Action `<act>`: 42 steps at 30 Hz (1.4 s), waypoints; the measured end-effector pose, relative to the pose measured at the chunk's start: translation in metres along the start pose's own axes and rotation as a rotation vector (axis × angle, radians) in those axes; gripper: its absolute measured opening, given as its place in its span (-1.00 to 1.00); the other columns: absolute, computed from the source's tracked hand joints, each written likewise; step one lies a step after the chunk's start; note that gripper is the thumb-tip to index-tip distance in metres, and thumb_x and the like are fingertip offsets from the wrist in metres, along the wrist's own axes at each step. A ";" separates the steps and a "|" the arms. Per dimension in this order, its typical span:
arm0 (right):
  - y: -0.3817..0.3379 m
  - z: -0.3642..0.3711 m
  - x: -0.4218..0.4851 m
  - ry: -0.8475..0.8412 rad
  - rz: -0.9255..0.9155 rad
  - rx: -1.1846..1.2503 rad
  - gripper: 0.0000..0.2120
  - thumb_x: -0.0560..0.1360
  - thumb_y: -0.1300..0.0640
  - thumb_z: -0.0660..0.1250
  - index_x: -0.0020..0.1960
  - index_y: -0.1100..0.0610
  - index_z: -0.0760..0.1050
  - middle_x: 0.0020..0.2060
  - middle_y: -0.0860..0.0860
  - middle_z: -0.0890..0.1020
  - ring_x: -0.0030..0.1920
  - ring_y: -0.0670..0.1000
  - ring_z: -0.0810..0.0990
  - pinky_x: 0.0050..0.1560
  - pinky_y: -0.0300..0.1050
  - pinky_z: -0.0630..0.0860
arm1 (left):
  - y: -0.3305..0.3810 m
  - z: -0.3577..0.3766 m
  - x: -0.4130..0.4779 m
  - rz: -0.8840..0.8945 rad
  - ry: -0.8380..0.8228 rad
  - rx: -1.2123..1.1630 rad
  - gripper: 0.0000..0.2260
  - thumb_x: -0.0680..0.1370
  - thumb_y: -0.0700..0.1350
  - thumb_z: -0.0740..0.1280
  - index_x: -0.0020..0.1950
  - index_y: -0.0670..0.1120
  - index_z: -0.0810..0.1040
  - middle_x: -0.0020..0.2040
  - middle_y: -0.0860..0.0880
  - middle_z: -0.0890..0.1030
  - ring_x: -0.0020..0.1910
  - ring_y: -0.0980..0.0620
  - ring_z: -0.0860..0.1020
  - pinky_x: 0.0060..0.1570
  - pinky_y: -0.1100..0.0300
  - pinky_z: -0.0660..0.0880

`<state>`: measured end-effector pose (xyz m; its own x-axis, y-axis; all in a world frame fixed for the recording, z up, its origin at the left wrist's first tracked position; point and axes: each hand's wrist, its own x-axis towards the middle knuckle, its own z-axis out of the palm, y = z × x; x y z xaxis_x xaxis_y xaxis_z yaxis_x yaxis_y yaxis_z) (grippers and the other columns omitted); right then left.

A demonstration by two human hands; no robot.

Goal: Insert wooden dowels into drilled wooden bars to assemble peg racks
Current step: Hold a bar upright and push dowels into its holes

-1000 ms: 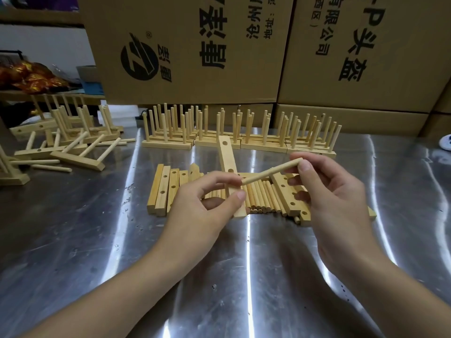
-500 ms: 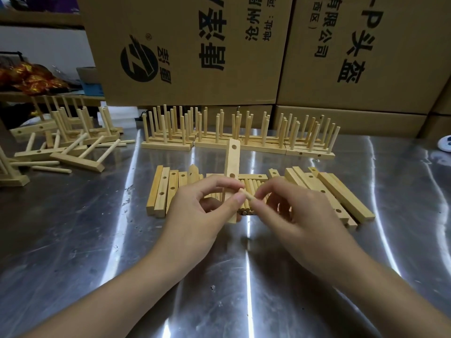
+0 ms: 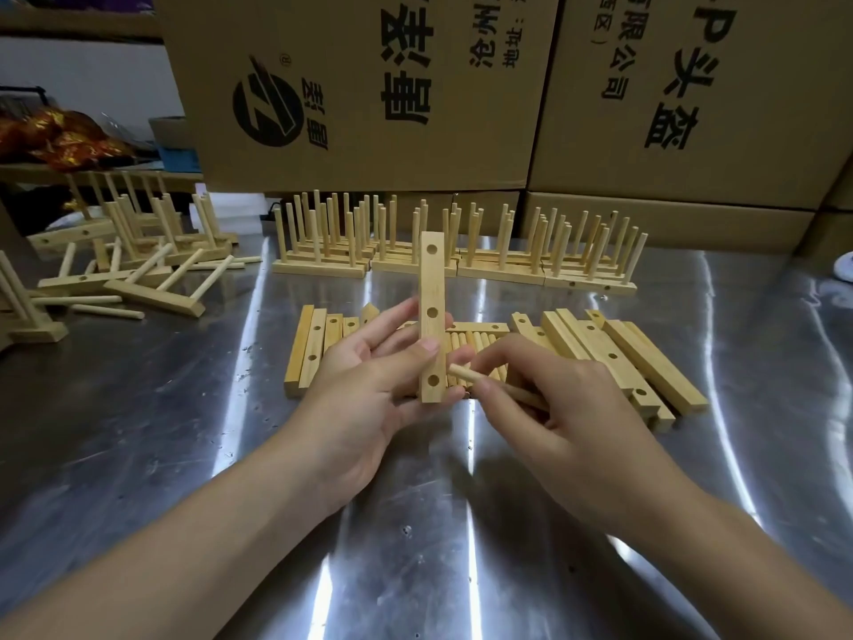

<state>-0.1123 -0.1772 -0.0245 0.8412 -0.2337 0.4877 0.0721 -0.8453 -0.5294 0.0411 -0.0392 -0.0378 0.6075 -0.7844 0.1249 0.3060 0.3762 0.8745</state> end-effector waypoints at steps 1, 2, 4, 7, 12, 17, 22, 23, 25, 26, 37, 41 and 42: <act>-0.001 0.001 0.000 -0.005 -0.004 -0.039 -0.86 0.66 -0.19 0.23 0.11 -0.24 0.55 -0.35 -0.17 0.58 -0.36 -0.01 0.54 -0.42 -0.18 0.40 | 0.000 0.000 0.000 -0.023 -0.003 -0.042 -0.53 0.62 -0.28 0.40 0.53 -0.06 0.47 0.28 -0.11 0.71 0.21 -0.18 0.72 -0.02 -0.01 0.71; -0.002 0.001 -0.001 -0.003 -0.006 -0.077 -0.85 0.67 -0.19 0.26 0.14 -0.24 0.57 -0.32 -0.22 0.59 -0.33 -0.01 0.57 -0.41 -0.16 0.43 | 0.000 0.001 0.000 -0.043 0.002 -0.072 -0.54 0.61 -0.29 0.41 0.51 -0.10 0.48 0.27 -0.14 0.71 0.20 -0.18 0.72 -0.04 0.00 0.71; -0.001 0.002 0.000 0.011 -0.014 -0.119 -0.83 0.67 -0.17 0.30 0.19 -0.21 0.61 -0.29 -0.37 0.58 -0.31 -0.06 0.59 -0.38 -0.22 0.40 | 0.001 0.002 0.001 -0.070 0.017 -0.103 -0.53 0.58 -0.29 0.44 0.49 -0.16 0.50 0.25 -0.20 0.71 0.19 -0.18 0.72 -0.05 0.01 0.70; 0.000 0.002 0.000 0.049 -0.026 -0.114 -0.79 0.67 -0.16 0.31 0.21 -0.16 0.65 -0.34 -0.38 0.55 -0.32 -0.11 0.57 -0.35 -0.29 0.33 | 0.003 0.002 0.003 -0.093 0.022 -0.102 -0.53 0.55 -0.27 0.48 0.46 -0.21 0.52 0.24 -0.26 0.70 0.20 -0.18 0.72 -0.05 0.00 0.71; -0.004 -0.004 0.001 0.055 -0.061 -0.103 -0.73 0.65 -0.17 0.30 0.25 -0.17 0.68 0.03 -0.35 0.71 -0.15 -0.24 0.67 -0.23 -0.27 0.56 | 0.008 0.001 0.002 -0.131 -0.004 -0.030 -0.52 0.45 -0.12 0.56 0.34 -0.22 0.61 0.14 -0.28 0.73 0.09 -0.09 0.75 -0.11 0.08 0.71; -0.010 0.001 0.001 0.056 -0.093 -0.086 -0.82 0.66 -0.11 0.32 0.19 -0.15 0.65 -0.16 -0.33 0.66 -0.21 -0.18 0.64 -0.28 -0.31 0.45 | 0.001 0.008 -0.002 -0.170 0.005 -0.014 -0.67 0.61 0.09 0.42 0.15 -0.15 0.74 -0.09 -0.09 0.64 -0.08 0.02 0.67 0.00 0.09 0.68; -0.020 0.008 -0.003 0.003 -0.086 -0.124 -0.82 0.68 -0.13 0.24 0.15 -0.15 0.59 -0.12 -0.25 0.69 -0.15 -0.16 0.66 -0.21 -0.05 0.56 | 0.001 0.018 -0.009 -0.246 -0.017 -0.168 -0.69 0.67 0.07 0.31 0.15 -0.18 0.63 -0.08 -0.15 0.66 -0.05 -0.08 0.70 -0.05 0.01 0.69; -0.021 0.009 -0.003 0.000 -0.086 -0.122 -0.81 0.67 -0.13 0.23 0.15 -0.15 0.59 -0.10 -0.22 0.70 -0.14 -0.13 0.68 -0.19 0.00 0.57 | 0.002 0.018 -0.010 -0.248 -0.034 -0.175 -0.68 0.70 0.06 0.27 0.17 -0.18 0.61 -0.04 -0.17 0.70 -0.04 -0.09 0.72 -0.06 0.01 0.70; -0.023 0.009 -0.004 0.017 -0.102 -0.132 -0.81 0.67 -0.13 0.24 0.12 -0.13 0.61 -0.14 -0.19 0.71 -0.17 -0.10 0.68 -0.20 0.03 0.57 | 0.003 0.018 -0.011 -0.252 -0.066 -0.146 -0.64 0.74 0.07 0.19 0.25 -0.18 0.59 0.16 -0.24 0.72 0.09 -0.13 0.73 0.07 -0.05 0.71; -0.025 0.009 -0.004 0.025 -0.113 -0.142 -0.81 0.67 -0.13 0.25 0.10 -0.12 0.62 -0.19 -0.18 0.70 -0.21 -0.10 0.66 -0.22 0.03 0.56 | 0.002 0.019 -0.011 -0.252 -0.080 -0.122 -0.63 0.74 0.07 0.17 0.28 -0.18 0.58 0.23 -0.25 0.70 0.15 -0.15 0.72 0.14 -0.07 0.69; -0.028 0.014 -0.005 0.079 -0.159 -0.056 -0.83 0.65 0.09 0.37 0.00 0.04 0.74 -0.32 -0.17 0.68 -0.34 -0.25 0.55 -0.15 -0.49 0.36 | -0.005 0.022 -0.018 -0.059 -0.091 0.028 -0.63 0.72 0.06 0.16 0.29 -0.20 0.53 0.27 -0.28 0.65 0.24 -0.16 0.69 0.15 0.00 0.68; -0.027 0.015 -0.006 0.063 -0.133 -0.001 -0.83 0.67 0.13 0.40 -0.03 0.04 0.75 -0.38 -0.16 0.65 -0.39 -0.21 0.53 -0.12 -0.54 0.34 | -0.005 0.024 -0.019 -0.071 -0.098 0.011 -0.63 0.74 0.07 0.15 0.31 -0.19 0.51 0.25 -0.27 0.67 0.26 -0.22 0.68 0.16 -0.06 0.67; -0.026 0.016 -0.007 0.060 -0.105 0.032 -0.83 0.68 0.12 0.40 -0.03 0.02 0.75 -0.38 -0.16 0.64 -0.37 -0.18 0.56 -0.18 -0.47 0.36 | -0.005 0.025 -0.020 -0.078 -0.100 0.000 -0.63 0.74 0.07 0.15 0.33 -0.19 0.50 0.26 -0.28 0.67 0.27 -0.24 0.67 0.17 -0.09 0.67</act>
<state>-0.1117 -0.1454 -0.0257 0.7944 -0.1737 0.5820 0.1761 -0.8512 -0.4944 0.0094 -0.0379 -0.0334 0.5057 -0.8566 0.1025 0.3497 0.3121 0.8833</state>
